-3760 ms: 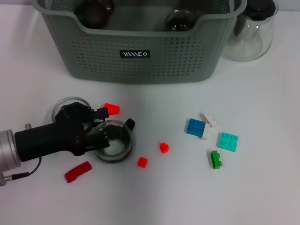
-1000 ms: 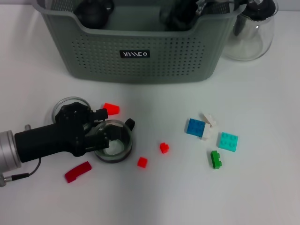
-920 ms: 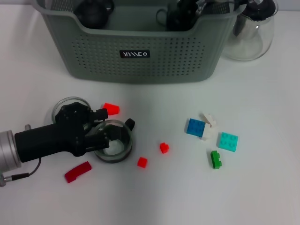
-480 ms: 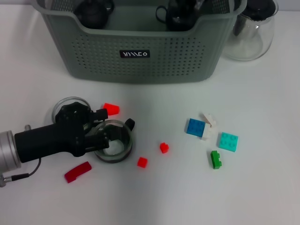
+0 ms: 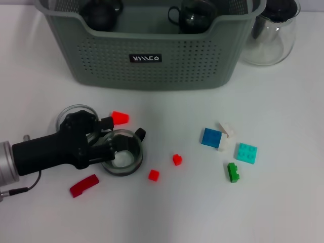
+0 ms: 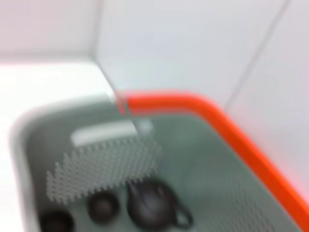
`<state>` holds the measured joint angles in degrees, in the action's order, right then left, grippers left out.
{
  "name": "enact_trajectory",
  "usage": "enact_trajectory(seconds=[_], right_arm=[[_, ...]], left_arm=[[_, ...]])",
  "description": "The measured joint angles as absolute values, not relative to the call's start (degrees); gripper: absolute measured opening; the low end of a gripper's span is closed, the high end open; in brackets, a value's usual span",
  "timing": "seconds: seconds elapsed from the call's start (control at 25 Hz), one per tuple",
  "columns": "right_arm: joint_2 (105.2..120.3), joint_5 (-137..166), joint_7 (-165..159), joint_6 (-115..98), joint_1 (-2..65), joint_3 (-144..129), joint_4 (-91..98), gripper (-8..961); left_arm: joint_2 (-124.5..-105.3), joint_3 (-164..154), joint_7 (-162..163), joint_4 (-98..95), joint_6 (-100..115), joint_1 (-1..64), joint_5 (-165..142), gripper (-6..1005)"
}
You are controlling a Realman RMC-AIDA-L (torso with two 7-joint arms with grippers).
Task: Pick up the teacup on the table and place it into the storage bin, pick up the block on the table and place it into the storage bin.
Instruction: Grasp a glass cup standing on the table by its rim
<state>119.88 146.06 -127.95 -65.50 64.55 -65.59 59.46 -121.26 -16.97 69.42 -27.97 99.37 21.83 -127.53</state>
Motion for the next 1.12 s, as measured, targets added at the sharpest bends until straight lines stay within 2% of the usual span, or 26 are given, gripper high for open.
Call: enact_trajectory(seconds=[0.04,0.32,0.44,0.56,0.72,0.84,0.96,1.12], right_arm=[[119.79,143.84,-127.97,-67.67,63.62,-65.23,62.39,655],[118.54,126.3,-125.84,-81.6,55.29,-62.27,76.68,678],[117.42,117.58,-123.82,-88.66,50.95,-61.52,78.59,682],[117.02,113.47,-120.26,-95.52,46.77,-61.38,78.65,683],[117.6,114.19,-115.43,-103.41,42.58,-62.04,78.31,682],[118.65,116.06,-114.38,-108.01,40.46,-62.38,78.28,681],[119.48,119.54,-114.35,-110.26,39.3,-62.59,78.18,682],[119.84,123.72,-114.35,-111.38,38.85,-64.33,76.22,683]], left_arm=[[-121.2,-16.96,69.42,-28.12,99.59,21.82,-127.53,700],[-120.14,-16.88,71.53,-32.16,101.32,20.88,-127.53,699],[-119.49,-16.87,74.66,-36.48,102.57,20.45,-127.55,699],[-118.65,-16.88,78.64,-41.66,103.12,20.3,-128.05,698],[-118.16,-17.09,83.76,-49.79,103.16,20.9,-130.19,697],[-118.15,-18.19,87.99,-56.75,103.17,22.29,-132.43,697],[-118.4,-20.17,92.31,-62.53,103.18,24.2,-134.92,696],[-119.22,-26.59,98.85,-69.42,102.55,26.68,-139.06,695]])
